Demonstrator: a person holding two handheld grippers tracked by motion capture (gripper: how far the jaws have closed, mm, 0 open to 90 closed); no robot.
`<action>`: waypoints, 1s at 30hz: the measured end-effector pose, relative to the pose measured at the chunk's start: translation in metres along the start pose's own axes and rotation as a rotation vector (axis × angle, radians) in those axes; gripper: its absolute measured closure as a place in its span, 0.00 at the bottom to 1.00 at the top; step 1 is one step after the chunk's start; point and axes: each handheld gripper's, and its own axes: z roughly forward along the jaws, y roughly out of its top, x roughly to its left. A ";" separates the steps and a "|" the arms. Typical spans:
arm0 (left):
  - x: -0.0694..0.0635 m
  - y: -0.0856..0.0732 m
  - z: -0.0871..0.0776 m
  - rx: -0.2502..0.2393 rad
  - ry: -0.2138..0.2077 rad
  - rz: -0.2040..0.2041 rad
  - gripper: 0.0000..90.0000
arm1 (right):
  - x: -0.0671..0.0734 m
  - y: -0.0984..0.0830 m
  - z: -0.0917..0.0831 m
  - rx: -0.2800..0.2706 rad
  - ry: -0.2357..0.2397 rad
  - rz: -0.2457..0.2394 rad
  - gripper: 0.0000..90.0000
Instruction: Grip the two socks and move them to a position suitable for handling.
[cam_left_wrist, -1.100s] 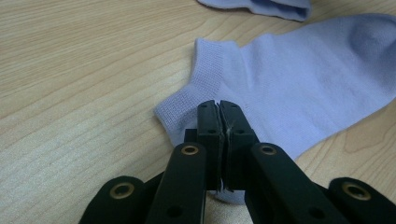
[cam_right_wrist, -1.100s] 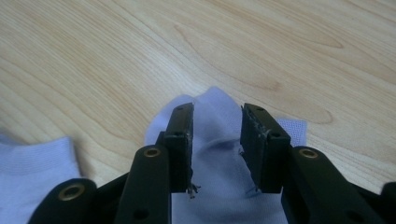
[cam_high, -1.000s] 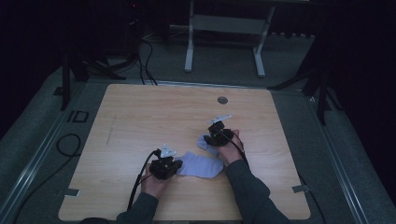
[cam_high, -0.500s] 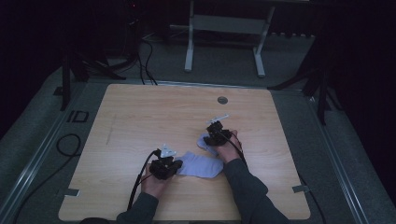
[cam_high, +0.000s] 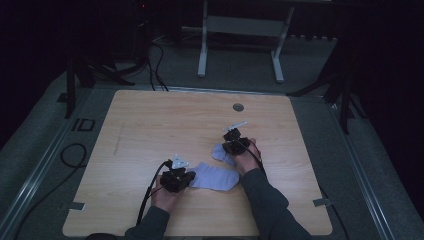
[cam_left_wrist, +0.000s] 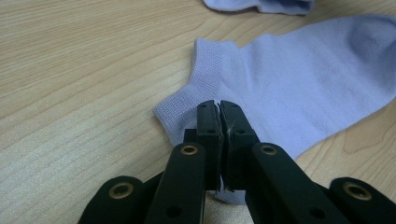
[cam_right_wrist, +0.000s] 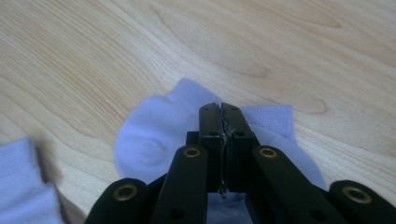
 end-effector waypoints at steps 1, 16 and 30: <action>0.000 0.000 0.000 -0.002 0.000 -0.001 0.97 | -0.001 0.001 -0.005 -0.010 0.006 -0.003 0.98; 0.000 0.000 0.000 -0.002 0.000 0.001 0.97 | -0.007 0.003 -0.032 -0.065 0.010 -0.023 0.99; 0.000 0.000 0.000 0.000 0.001 0.002 0.97 | -0.037 -0.015 -0.053 -0.077 0.011 0.037 0.99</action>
